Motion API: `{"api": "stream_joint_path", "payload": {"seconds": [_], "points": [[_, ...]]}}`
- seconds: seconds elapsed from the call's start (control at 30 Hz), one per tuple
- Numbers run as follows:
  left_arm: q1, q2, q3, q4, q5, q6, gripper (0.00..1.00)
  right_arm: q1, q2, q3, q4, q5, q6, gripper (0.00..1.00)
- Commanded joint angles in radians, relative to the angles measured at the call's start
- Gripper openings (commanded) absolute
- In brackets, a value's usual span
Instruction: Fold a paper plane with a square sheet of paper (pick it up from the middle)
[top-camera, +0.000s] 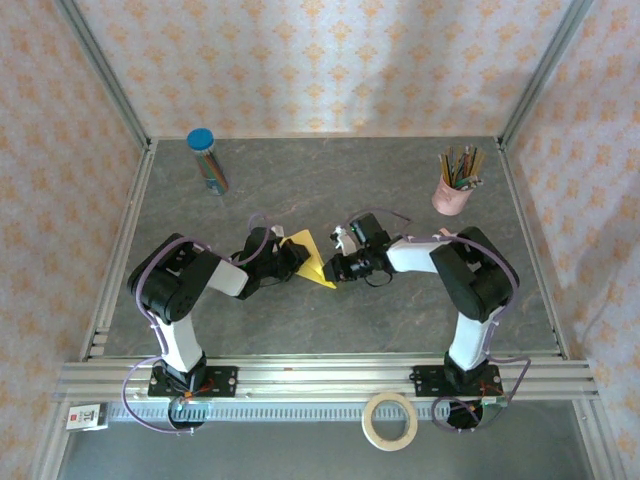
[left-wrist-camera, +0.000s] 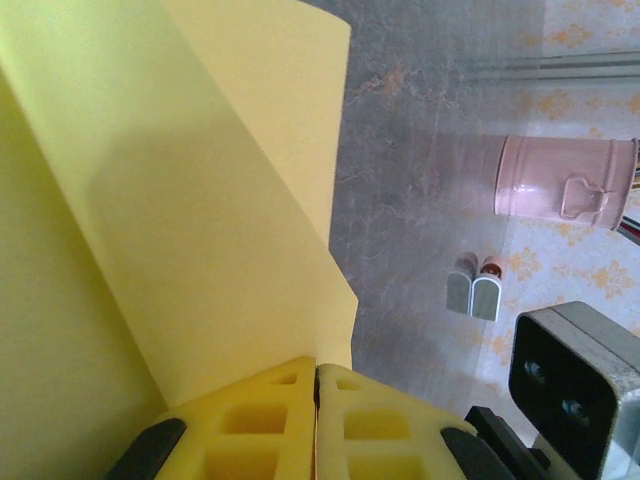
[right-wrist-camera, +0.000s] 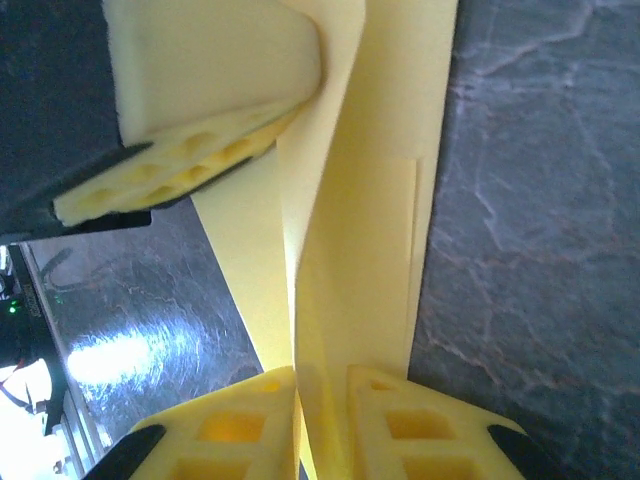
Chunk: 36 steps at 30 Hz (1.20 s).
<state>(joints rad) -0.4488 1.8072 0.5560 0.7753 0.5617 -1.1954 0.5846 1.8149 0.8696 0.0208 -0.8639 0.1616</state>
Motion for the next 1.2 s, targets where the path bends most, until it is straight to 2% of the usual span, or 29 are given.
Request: {"api": "stream_joint_path", "payload": {"seconds": [0.0, 0.27, 0.83, 1.17], "points": [[0.008, 0.006, 0.019, 0.005, 0.009, 0.026, 0.08, -0.009, -0.040, -0.022, -0.046, 0.010, -0.002, 0.19], [0.008, 0.003, 0.026, -0.001, 0.009, 0.030, 0.08, -0.010, -0.033, -0.047, -0.052, 0.022, -0.005, 0.19], [0.008, -0.004, 0.056, -0.030, 0.021, 0.055, 0.09, -0.012, 0.008, -0.085, -0.013, 0.075, 0.032, 0.11], [0.007, -0.042, 0.043, -0.055, -0.008, 0.081, 0.09, -0.023, 0.022, -0.083, -0.017, 0.075, 0.047, 0.10]]}}
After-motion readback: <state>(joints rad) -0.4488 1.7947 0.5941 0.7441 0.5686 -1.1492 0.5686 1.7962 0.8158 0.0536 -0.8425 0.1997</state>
